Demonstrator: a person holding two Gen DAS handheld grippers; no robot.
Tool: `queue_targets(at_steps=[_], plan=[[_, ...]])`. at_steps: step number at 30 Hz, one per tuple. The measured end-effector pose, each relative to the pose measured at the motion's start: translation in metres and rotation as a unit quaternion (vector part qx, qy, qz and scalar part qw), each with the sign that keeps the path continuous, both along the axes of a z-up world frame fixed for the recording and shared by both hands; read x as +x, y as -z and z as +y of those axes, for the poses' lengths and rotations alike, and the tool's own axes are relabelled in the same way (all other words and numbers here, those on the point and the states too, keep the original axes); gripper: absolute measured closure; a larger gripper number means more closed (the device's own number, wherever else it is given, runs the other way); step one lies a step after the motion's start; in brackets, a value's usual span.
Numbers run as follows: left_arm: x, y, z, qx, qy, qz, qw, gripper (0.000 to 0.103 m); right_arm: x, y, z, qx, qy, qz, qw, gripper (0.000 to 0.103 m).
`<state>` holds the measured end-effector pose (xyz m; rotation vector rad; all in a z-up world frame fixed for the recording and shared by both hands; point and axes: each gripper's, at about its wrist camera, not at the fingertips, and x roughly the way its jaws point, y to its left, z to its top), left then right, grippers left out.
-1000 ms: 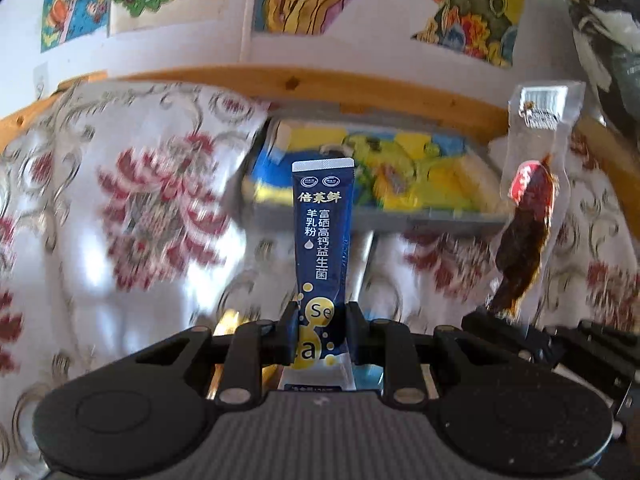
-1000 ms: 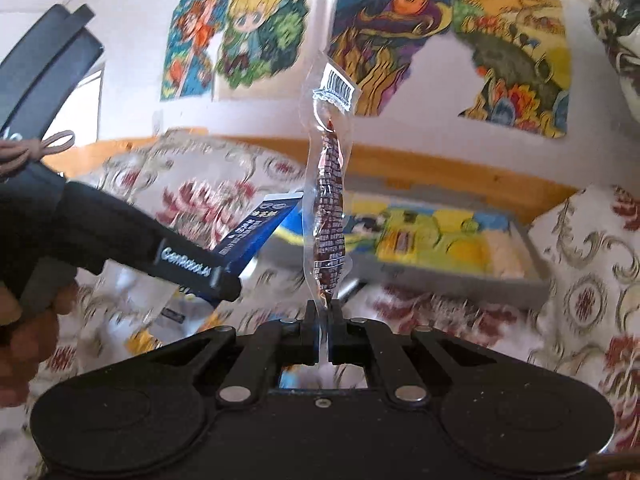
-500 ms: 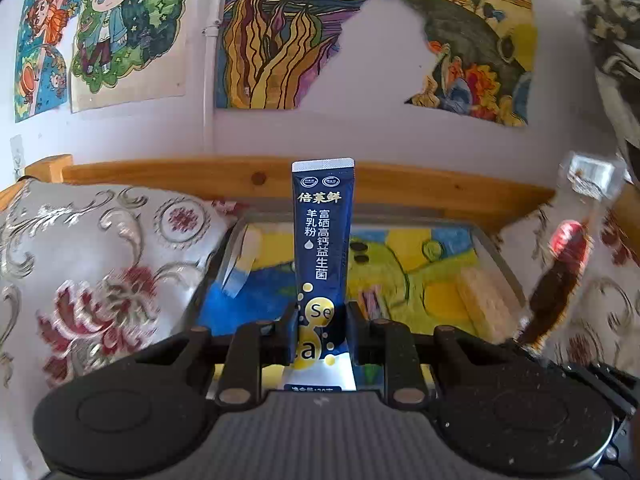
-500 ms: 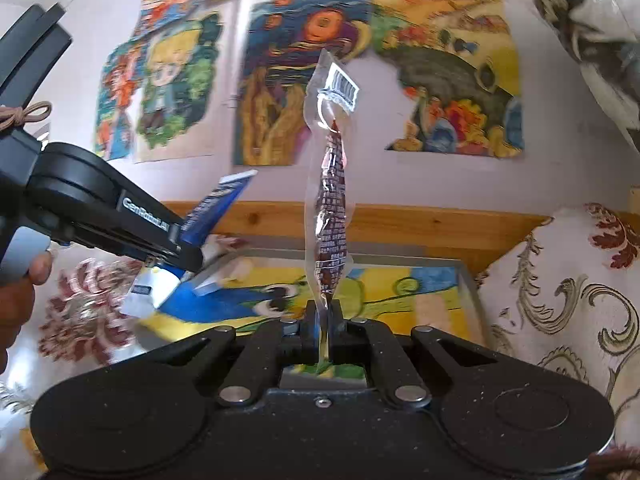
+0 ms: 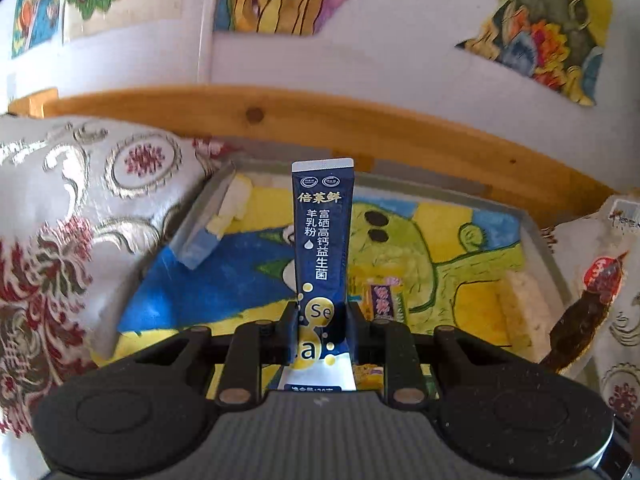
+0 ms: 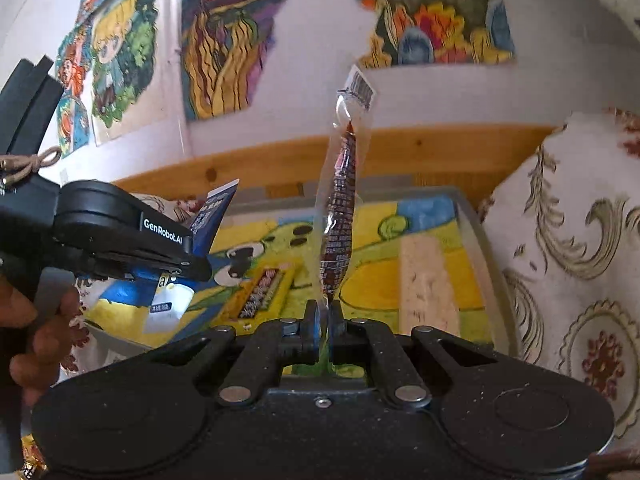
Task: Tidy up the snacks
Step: 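Lift the dried-meat packet with right tool while left tool carries the milk stick to the tray, then open right tool over the tray while left tool releases the milk stick into it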
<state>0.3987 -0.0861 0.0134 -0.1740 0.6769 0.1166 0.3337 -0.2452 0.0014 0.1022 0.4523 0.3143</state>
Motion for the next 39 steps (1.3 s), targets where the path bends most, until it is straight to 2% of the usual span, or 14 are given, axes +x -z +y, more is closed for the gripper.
queue_targets(at_steps=[9,15,25,32,36,39], plan=[[0.007,0.015,-0.001,-0.002,-0.002,0.022,0.9998,0.077,0.010,0.006,-0.008,0.015,0.010,0.034,0.999,0.099],[0.007,0.018,-0.005,0.005,0.000,0.024,0.9997,0.076,0.012,0.006,-0.007,0.012,0.009,0.038,0.999,0.099],[0.008,0.020,-0.006,0.013,-0.005,0.025,0.9996,0.071,0.014,0.004,-0.006,0.004,0.015,0.042,0.999,0.089],[0.001,0.016,-0.005,0.009,-0.002,0.015,0.9999,0.040,0.014,0.000,-0.012,-0.001,0.039,0.045,0.998,0.071],[-0.010,0.009,-0.006,0.020,0.002,-0.002,0.9998,0.020,0.008,-0.005,-0.012,-0.008,0.044,0.033,0.998,0.060],[-0.021,0.001,-0.004,0.027,0.000,-0.020,0.9994,0.014,0.000,-0.011,-0.009,-0.020,0.049,0.012,0.999,0.045]])
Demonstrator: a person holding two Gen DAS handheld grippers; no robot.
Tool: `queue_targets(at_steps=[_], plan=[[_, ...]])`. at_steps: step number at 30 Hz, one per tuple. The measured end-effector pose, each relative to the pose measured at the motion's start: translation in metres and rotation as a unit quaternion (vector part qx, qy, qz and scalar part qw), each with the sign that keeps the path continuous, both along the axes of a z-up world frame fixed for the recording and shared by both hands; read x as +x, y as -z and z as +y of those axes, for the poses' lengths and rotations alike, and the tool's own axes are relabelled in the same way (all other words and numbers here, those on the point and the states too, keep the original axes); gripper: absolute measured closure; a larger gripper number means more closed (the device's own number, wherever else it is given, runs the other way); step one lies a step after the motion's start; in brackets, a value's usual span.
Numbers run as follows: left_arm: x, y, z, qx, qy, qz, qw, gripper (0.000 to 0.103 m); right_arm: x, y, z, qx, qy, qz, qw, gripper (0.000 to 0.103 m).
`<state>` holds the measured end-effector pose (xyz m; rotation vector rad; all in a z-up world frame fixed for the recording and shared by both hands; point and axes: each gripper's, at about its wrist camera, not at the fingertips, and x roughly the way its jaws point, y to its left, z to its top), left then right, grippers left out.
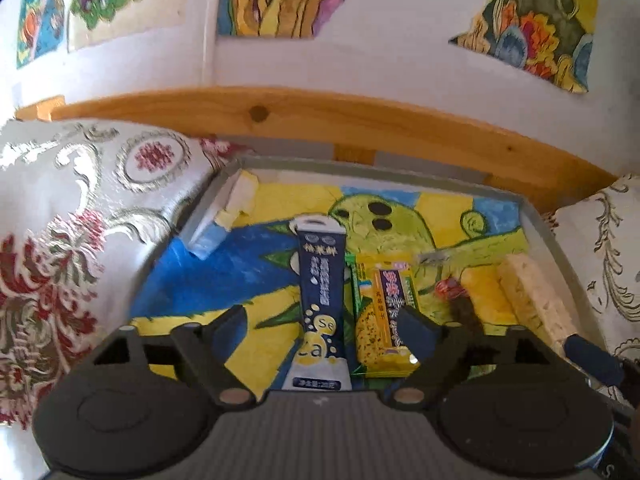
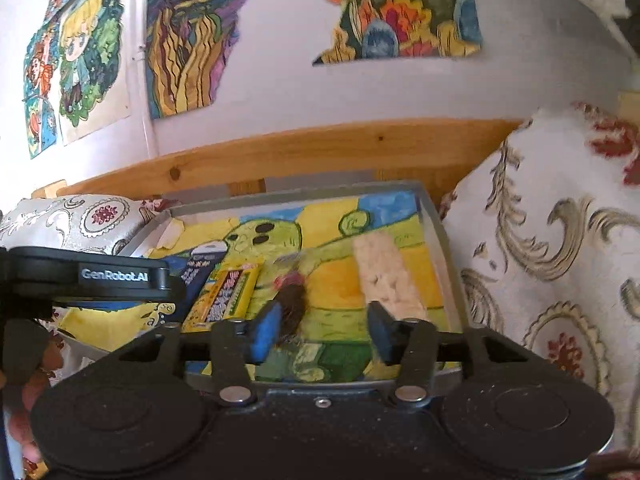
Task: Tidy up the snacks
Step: 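Open right tool over the tray while left tool releases the milk stick into it, then withdraw both tools from the tray back over the snack pile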
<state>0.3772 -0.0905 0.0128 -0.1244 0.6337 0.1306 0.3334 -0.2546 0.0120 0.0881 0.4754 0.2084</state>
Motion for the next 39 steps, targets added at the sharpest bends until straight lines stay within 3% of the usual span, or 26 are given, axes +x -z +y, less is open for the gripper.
queue_targets(at_steps=[7,17,25,39], plan=[[-0.037,-0.018,0.008,-0.003,-0.020,-0.039,0.9990,0.003,-0.029,-0.017,0.002,-0.002,0.005,-0.047,0.999,0.020],[-0.109,-0.019,0.025,-0.033,-0.036,-0.071,0.9963,0.001,-0.083,-0.038,0.000,0.003,0.020,-0.100,0.995,0.002],[-0.154,-0.020,0.036,-0.028,-0.042,-0.086,0.9950,0.001,-0.125,-0.040,0.001,0.002,0.029,-0.124,0.992,0.001],[-0.226,-0.004,0.059,-0.025,-0.031,-0.073,0.9965,0.001,-0.200,-0.035,0.009,-0.012,0.034,-0.115,0.993,0.001]])
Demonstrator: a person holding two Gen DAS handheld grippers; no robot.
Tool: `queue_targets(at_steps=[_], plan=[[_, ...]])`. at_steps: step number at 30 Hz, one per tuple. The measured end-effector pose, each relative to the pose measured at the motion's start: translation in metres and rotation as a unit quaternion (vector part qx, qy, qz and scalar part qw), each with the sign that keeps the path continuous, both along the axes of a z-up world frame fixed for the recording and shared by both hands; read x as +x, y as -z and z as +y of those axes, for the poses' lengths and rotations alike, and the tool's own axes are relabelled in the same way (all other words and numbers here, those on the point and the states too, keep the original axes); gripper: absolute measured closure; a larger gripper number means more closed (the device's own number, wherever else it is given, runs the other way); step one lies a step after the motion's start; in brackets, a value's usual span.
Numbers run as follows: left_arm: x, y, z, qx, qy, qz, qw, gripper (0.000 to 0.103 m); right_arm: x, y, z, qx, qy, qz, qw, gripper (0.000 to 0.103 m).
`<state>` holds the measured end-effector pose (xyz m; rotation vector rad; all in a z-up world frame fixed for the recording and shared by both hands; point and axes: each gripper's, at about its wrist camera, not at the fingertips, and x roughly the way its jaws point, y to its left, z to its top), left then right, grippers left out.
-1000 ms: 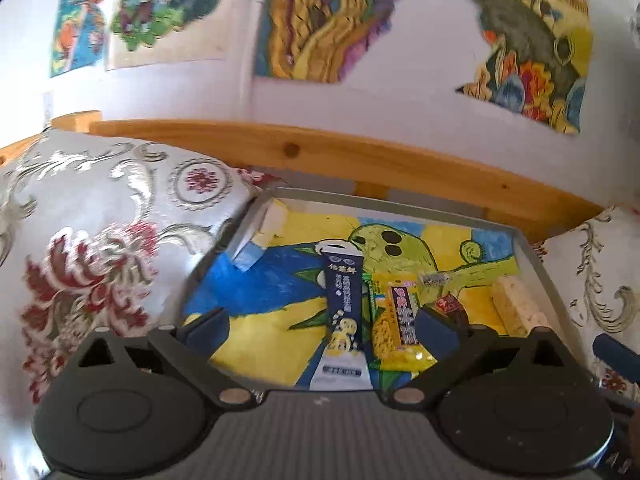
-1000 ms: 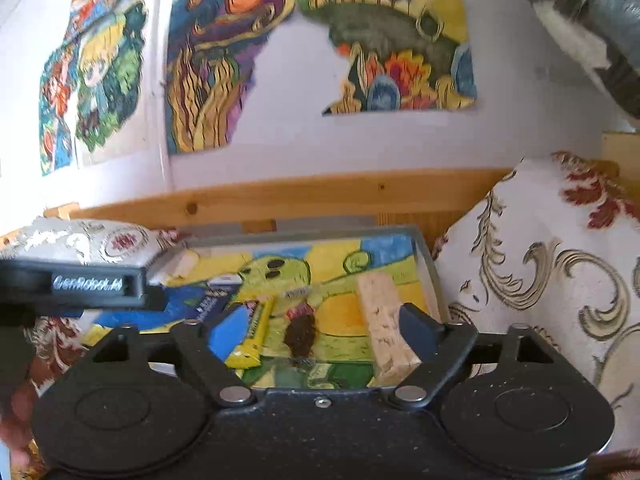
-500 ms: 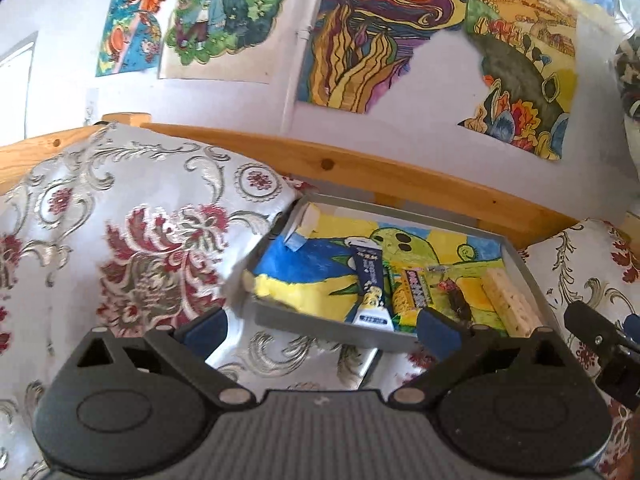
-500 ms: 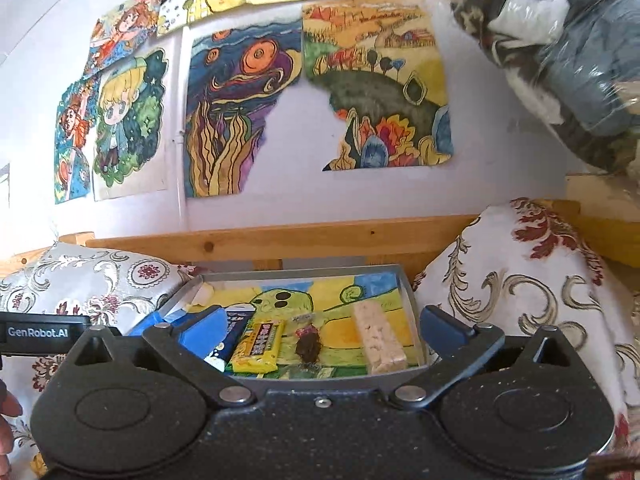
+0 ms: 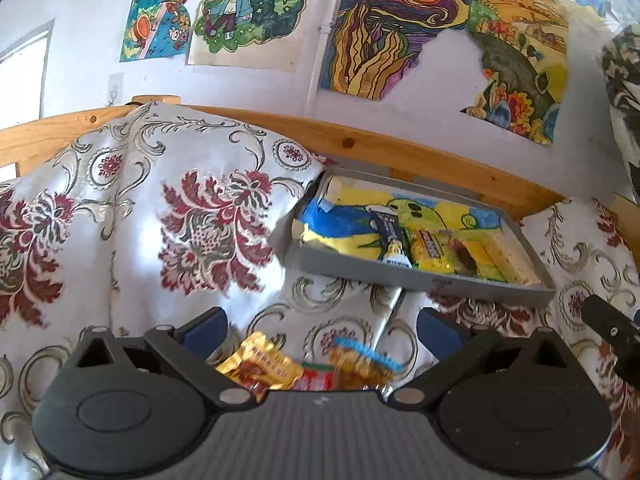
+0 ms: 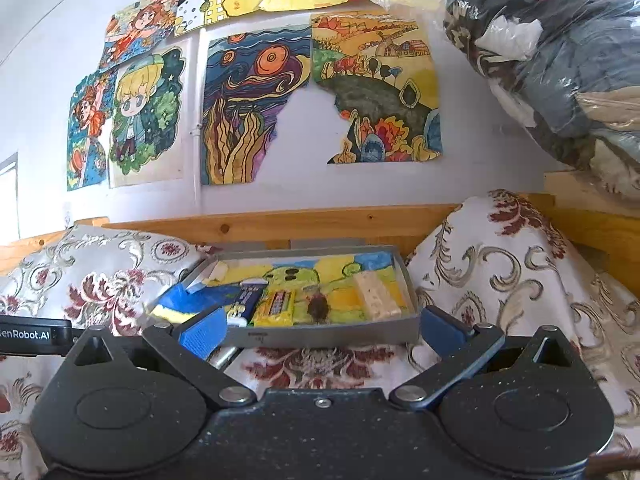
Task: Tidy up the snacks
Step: 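Withdraw both tools from the tray back over the snack pile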
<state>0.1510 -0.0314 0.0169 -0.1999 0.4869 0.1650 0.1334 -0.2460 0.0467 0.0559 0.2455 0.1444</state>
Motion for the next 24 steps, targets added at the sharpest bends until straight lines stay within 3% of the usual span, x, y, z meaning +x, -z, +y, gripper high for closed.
queue_targets(at_steps=[24], plan=[[-0.084,0.029,0.029,0.067,0.065,0.055,0.9941,0.001,-0.090,0.016,0.035,-0.038,-0.029,0.088,0.995,0.001]])
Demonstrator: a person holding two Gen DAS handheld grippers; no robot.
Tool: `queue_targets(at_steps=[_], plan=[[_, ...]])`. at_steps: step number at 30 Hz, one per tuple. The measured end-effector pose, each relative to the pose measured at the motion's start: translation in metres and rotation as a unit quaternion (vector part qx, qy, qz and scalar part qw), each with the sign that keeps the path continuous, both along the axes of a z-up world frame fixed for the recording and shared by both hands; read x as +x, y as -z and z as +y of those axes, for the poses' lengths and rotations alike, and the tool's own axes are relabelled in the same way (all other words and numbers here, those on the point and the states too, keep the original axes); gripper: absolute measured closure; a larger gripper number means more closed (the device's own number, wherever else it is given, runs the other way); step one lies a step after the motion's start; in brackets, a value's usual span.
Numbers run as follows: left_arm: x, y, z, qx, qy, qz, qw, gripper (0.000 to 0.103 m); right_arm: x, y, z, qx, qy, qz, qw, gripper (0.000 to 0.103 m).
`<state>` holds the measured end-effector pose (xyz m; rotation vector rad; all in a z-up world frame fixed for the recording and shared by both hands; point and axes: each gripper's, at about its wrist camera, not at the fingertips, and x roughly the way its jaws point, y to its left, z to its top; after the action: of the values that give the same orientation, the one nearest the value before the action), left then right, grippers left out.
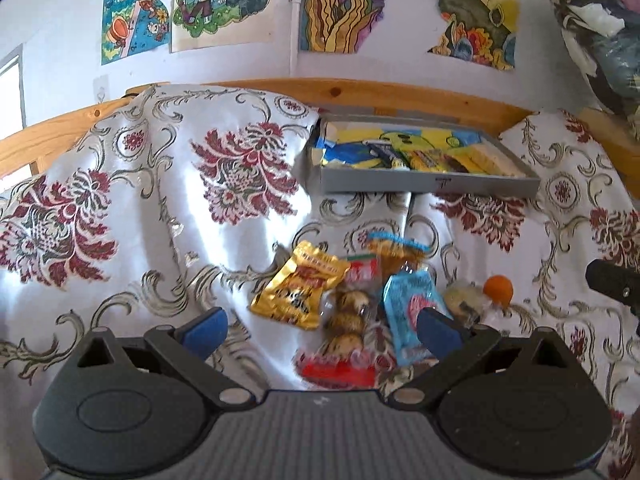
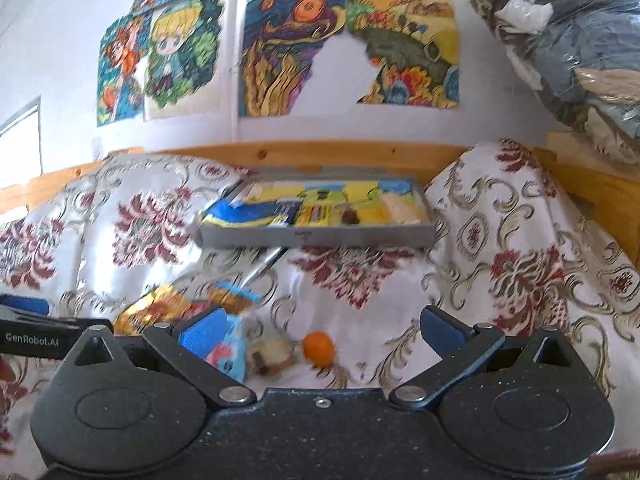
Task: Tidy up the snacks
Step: 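Withdraw both tools from the tray back over the snack pile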
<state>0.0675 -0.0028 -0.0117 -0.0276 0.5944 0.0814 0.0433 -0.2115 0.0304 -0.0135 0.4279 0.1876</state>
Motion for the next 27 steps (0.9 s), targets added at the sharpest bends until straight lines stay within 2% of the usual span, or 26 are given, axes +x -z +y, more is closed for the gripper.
queue_targets(at_steps=[12,27], plan=[[-0.008,0.009,0.014,0.012,-0.012,0.034,0.9993,0.001,-0.003,0.015,0.027,-0.029,-0.052,0.058,0.997,0.001],[0.000,0.014,0.012,0.046,-0.038,0.048,0.9970,0.001,0.018,0.030,0.038,-0.022,-0.071,0.108,0.991,0.001]])
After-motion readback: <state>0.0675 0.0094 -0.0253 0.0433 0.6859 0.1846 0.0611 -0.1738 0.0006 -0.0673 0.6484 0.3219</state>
